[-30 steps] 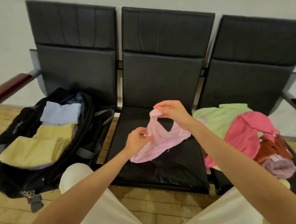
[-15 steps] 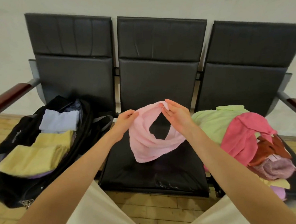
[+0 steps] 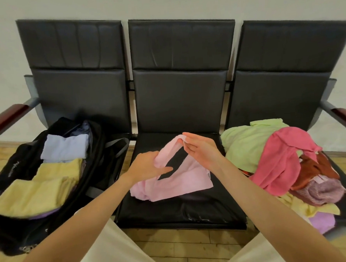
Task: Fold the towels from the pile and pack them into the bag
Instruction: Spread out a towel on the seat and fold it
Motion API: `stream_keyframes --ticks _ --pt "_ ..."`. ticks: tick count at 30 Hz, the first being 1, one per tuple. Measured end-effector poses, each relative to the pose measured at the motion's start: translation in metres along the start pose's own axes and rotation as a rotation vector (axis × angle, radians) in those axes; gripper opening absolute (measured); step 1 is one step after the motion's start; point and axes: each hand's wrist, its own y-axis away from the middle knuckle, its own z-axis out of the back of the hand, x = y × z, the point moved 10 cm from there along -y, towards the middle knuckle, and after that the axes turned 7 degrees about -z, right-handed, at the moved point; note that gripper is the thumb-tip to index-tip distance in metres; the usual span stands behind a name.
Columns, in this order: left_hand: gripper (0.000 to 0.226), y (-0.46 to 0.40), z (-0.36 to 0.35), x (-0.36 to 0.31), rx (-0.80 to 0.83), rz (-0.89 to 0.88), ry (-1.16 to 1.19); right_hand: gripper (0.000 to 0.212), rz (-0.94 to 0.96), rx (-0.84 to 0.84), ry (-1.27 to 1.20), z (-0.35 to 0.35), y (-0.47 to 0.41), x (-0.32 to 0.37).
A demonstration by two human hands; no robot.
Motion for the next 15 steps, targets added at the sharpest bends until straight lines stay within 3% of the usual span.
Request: stream_keyframes --ticks 8,15 --pt "0.029 0.003 -0.020 0.018 0.059 -0.023 -0.060 0.016 -0.011 -0.006 -0.055 0.006 -0.005 -0.007" --pt "0.021 0.034 -0.011 0.068 -0.202 0.140 0.050 0.017 -0.011 -0.207 -0.141 0.045 -0.019 -0.028"
